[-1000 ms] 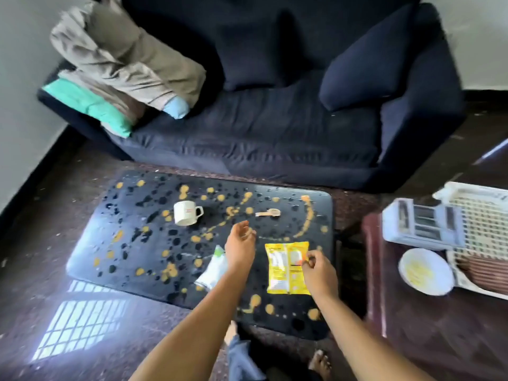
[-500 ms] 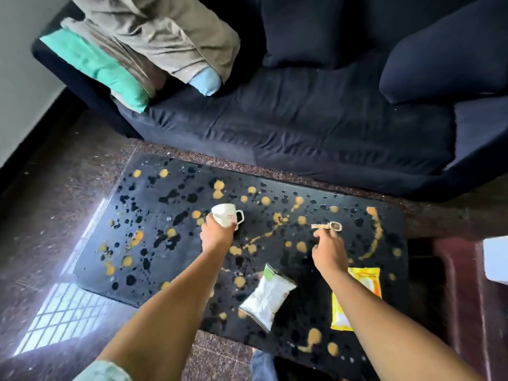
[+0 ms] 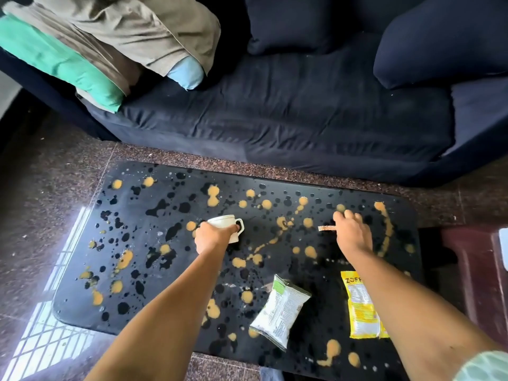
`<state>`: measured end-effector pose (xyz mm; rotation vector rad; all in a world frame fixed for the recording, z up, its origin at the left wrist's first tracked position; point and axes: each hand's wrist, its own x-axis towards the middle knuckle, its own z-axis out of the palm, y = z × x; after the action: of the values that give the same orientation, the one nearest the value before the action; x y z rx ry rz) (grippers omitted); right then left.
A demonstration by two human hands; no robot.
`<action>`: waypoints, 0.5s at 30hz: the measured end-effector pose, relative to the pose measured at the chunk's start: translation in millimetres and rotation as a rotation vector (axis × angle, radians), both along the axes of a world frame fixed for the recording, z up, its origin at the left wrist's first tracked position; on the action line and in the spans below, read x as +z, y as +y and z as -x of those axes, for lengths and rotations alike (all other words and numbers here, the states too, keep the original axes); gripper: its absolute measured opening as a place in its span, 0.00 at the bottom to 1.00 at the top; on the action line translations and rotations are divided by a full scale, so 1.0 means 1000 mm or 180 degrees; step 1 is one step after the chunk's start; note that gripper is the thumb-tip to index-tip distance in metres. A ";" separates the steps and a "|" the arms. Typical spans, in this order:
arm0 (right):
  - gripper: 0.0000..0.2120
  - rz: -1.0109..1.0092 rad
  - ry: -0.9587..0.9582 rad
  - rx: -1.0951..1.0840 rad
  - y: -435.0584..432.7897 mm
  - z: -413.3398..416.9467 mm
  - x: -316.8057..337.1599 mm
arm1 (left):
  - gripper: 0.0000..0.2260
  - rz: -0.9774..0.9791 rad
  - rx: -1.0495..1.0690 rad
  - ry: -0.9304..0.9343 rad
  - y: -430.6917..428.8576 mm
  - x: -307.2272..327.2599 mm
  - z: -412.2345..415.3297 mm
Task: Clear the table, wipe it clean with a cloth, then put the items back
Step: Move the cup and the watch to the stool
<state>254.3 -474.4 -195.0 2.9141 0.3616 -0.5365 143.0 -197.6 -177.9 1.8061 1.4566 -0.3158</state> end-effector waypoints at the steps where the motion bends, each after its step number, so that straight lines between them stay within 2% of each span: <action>1: 0.16 0.0003 0.0030 0.0046 0.000 -0.001 0.000 | 0.31 -0.0057 -0.0044 -0.0040 0.000 0.003 0.003; 6: 0.14 -0.0088 0.0166 0.0242 -0.001 -0.011 0.002 | 0.31 -0.0173 -0.0263 -0.0598 -0.012 0.022 0.013; 10: 0.10 -0.0608 0.0391 -0.0046 -0.006 -0.005 0.009 | 0.33 -0.0071 -0.0705 -0.1150 -0.037 0.038 0.028; 15: 0.08 -0.1485 0.0412 -0.0519 -0.036 0.014 0.037 | 0.32 0.0086 -0.1247 -0.1550 -0.095 0.059 0.051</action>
<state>239.9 -510.0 -158.0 3.3888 0.2996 -0.7574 91.8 -292.2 -118.4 1.9670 0.7598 -0.0744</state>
